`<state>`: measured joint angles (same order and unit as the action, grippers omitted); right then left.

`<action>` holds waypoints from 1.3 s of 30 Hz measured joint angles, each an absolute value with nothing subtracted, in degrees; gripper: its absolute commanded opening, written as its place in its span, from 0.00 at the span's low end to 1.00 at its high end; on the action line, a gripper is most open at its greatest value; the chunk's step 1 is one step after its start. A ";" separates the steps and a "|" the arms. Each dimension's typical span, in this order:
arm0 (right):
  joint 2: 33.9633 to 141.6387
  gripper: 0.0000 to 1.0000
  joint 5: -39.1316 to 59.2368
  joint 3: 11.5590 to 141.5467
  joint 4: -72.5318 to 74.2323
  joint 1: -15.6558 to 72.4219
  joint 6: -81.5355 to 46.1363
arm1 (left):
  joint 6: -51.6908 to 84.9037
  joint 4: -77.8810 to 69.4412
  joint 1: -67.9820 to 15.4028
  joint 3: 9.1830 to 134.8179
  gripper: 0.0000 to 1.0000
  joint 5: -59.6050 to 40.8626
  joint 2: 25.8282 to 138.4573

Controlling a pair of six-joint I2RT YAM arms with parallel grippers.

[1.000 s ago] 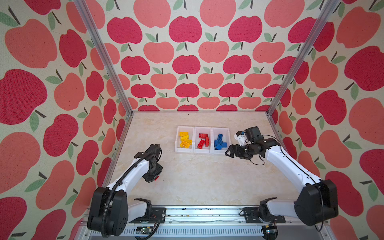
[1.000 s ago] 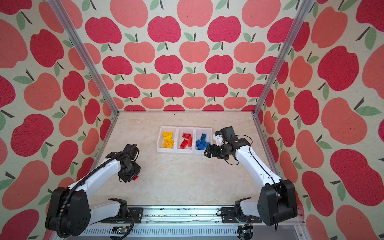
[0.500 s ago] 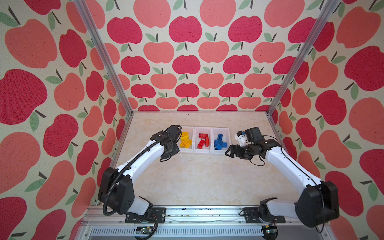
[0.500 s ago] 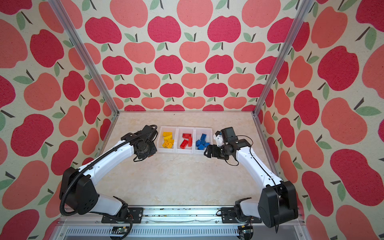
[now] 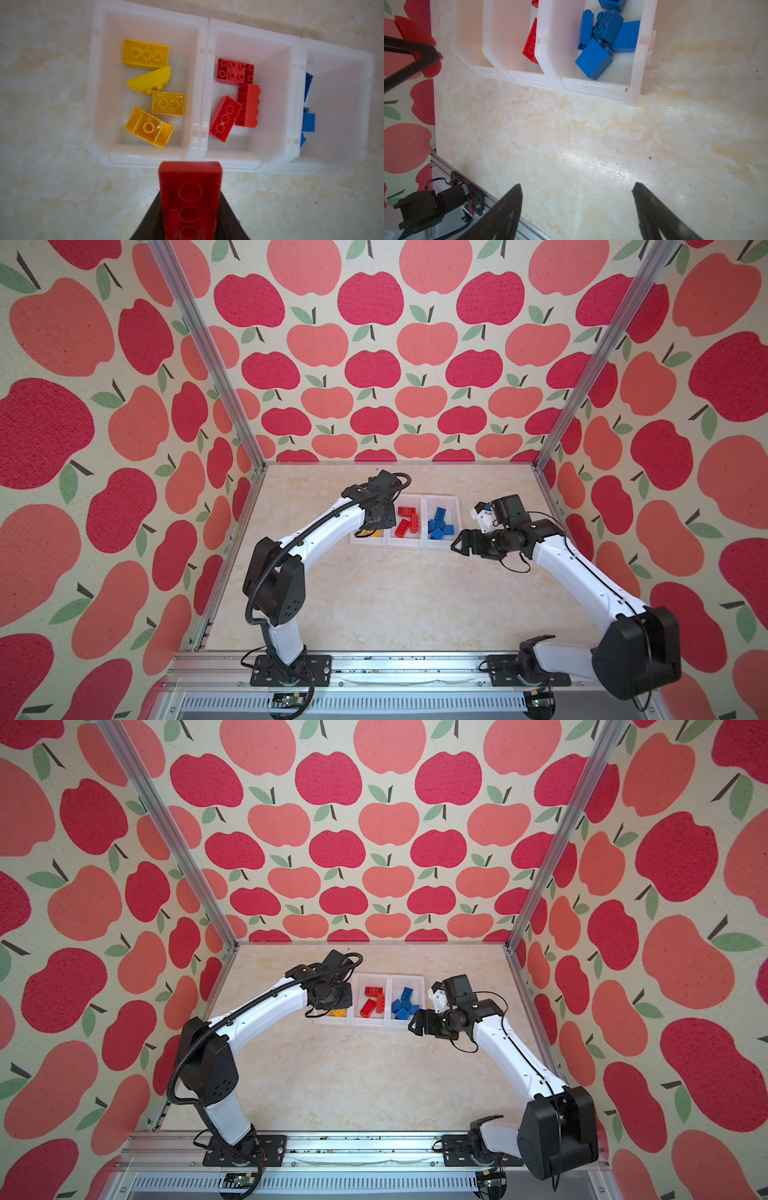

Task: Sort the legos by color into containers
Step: 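Carry the red curved brick with the left gripper into the red compartment, release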

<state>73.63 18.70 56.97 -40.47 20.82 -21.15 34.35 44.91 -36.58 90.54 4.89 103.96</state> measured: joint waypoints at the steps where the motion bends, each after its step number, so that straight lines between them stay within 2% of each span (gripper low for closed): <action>1: 73.60 0.86 18.63 56.97 -40.47 20.82 -21.15 | 33.52 44.77 -36.75 91.68 0.22 4.36 105.10; 9: 73.28 0.86 18.50 56.95 -40.47 20.82 -21.19 | 27.77 44.64 -37.76 104.07 0.22 1.63 116.11; 22: 72.42 0.86 17.89 56.21 -40.32 20.82 -21.54 | 25.98 53.04 -37.69 121.93 0.23 3.84 132.07; 27: 72.25 0.86 17.89 56.18 -40.32 20.82 -21.56 | 26.02 56.21 -37.65 124.84 0.30 5.78 134.41; 34: 72.10 0.86 17.89 55.88 -40.32 20.82 -21.54 | 26.37 58.13 -37.65 125.58 0.51 7.38 134.61; 39: 72.10 0.86 17.89 55.88 -40.32 20.75 -21.54 | 26.46 58.11 -37.76 125.67 0.58 7.57 134.58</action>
<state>72.10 17.89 55.88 -40.32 20.75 -21.54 26.46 58.11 -37.76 125.67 7.57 134.58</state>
